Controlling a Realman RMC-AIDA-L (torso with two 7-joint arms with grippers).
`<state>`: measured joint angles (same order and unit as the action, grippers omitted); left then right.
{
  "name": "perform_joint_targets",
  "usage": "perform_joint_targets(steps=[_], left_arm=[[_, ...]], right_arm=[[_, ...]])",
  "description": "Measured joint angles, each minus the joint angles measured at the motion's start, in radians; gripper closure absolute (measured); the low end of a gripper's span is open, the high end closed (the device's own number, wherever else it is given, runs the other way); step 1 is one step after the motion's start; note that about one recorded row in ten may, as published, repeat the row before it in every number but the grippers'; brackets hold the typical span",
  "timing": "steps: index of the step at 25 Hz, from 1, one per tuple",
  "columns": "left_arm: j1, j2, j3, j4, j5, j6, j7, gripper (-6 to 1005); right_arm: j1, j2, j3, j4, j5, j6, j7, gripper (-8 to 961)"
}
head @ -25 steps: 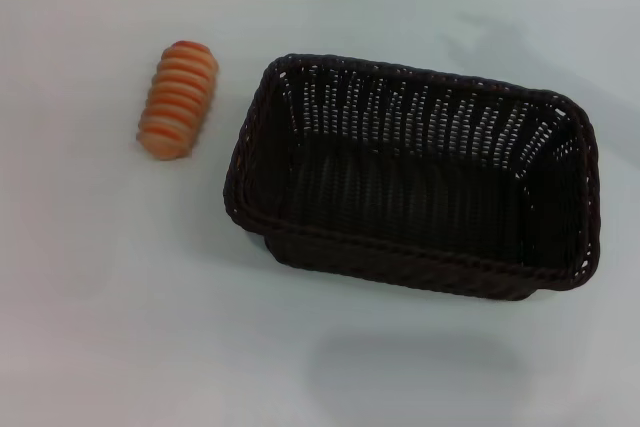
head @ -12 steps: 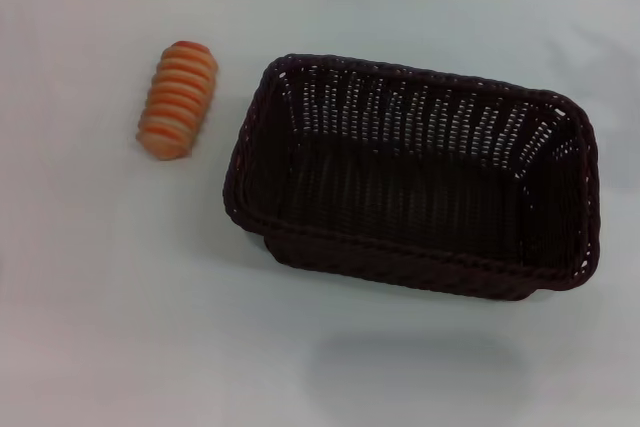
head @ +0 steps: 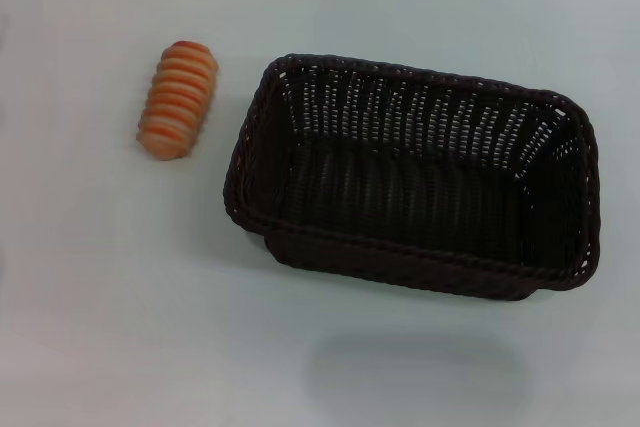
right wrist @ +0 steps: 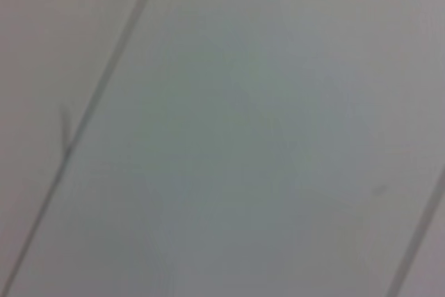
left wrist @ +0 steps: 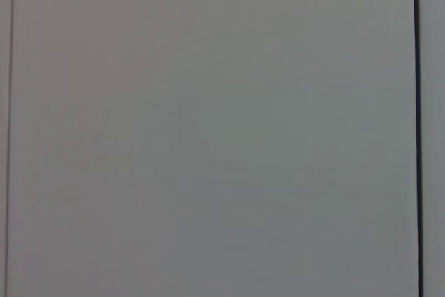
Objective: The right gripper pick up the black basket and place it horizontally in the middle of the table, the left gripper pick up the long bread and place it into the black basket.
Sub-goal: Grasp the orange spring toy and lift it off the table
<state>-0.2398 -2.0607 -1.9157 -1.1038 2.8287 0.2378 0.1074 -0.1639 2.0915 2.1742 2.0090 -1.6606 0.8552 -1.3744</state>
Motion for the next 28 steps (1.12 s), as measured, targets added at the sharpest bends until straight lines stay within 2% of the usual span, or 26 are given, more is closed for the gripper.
perform_joint_targets(steps=[1, 2, 3, 6, 7, 8, 9, 11, 12, 13, 15, 17, 22, 23, 24, 26, 27, 28], left_arm=[[0.0, 0.0, 0.002, 0.0, 0.0, 0.0, 0.0, 140], [0.001, -0.001, 0.011, 0.0, 0.0, -0.002, 0.0, 140], [0.001, -0.001, 0.011, 0.0, 0.0, -0.002, 0.0, 140], [0.001, -0.001, 0.027, -0.005, 0.0, -0.007, 0.0, 141], [-0.001, -0.001, 0.036, -0.011, 0.0, -0.016, -0.001, 141], [-0.001, -0.001, 0.036, -0.011, 0.0, -0.016, -0.001, 141], [-0.005, -0.001, 0.045, -0.014, 0.0, -0.027, -0.001, 141], [-0.008, 0.0, 0.049, -0.018, 0.0, -0.036, -0.001, 141], [-0.012, 0.0, 0.051, -0.029, 0.0, -0.055, -0.001, 142], [-0.012, 0.0, 0.051, -0.029, 0.0, -0.055, -0.001, 142], [-0.016, 0.001, 0.052, -0.049, 0.0, -0.089, 0.0, 142], [-0.016, 0.003, 0.05, -0.083, 0.0, -0.138, 0.011, 142], [-0.017, 0.004, 0.04, -0.214, 0.0, -0.323, 0.053, 141], [-0.017, 0.004, 0.04, -0.214, 0.0, -0.323, 0.053, 141], [-0.016, 0.005, 0.03, -0.286, 0.0, -0.428, 0.059, 141], [-0.017, 0.006, 0.013, -0.344, 0.0, -0.52, 0.073, 141], [-0.027, 0.006, -0.01, -0.42, -0.002, -0.662, 0.098, 141], [-0.027, 0.006, -0.01, -0.42, -0.002, -0.662, 0.098, 141]], right_arm=[[-0.011, 0.0, 0.029, -0.011, 0.04, 0.002, -0.001, 511], [-0.023, 0.0, 0.103, -0.062, 0.133, 0.008, -0.011, 511], [-0.023, 0.0, 0.103, -0.062, 0.133, 0.008, -0.011, 511], [-0.019, 0.001, 0.226, -0.164, 0.257, 0.056, -0.058, 511], [-0.013, 0.001, 0.331, -0.265, 0.353, 0.109, -0.114, 511], [-0.013, 0.001, 0.331, -0.265, 0.353, 0.109, -0.114, 511], [-0.01, 0.001, 0.374, -0.313, 0.397, 0.134, -0.147, 511], [0.0, 0.001, 0.473, -0.446, 0.509, 0.223, -0.236, 511], [0.016, 0.001, 0.565, -0.553, 0.572, 0.309, -0.307, 511], [0.016, 0.001, 0.565, -0.553, 0.572, 0.309, -0.307, 511], [0.04, 0.001, 0.653, -0.63, 0.573, 0.375, -0.35, 511], [0.049, 0.001, 0.695, -0.679, 0.537, 0.402, -0.39, 511], [0.038, 0.001, 0.698, -0.728, 0.51, 0.399, -0.447, 511], [0.038, 0.001, 0.698, -0.728, 0.51, 0.399, -0.447, 511], [0.037, 0.001, 0.698, -0.741, 0.508, 0.399, -0.461, 511], [0.036, 0.001, 0.699, -0.767, 0.506, 0.4, -0.488, 511], [0.035, 0.001, 0.699, -0.794, 0.506, 0.395, -0.518, 511], [0.035, 0.001, 0.699, -0.794, 0.506, 0.395, -0.518, 510]])
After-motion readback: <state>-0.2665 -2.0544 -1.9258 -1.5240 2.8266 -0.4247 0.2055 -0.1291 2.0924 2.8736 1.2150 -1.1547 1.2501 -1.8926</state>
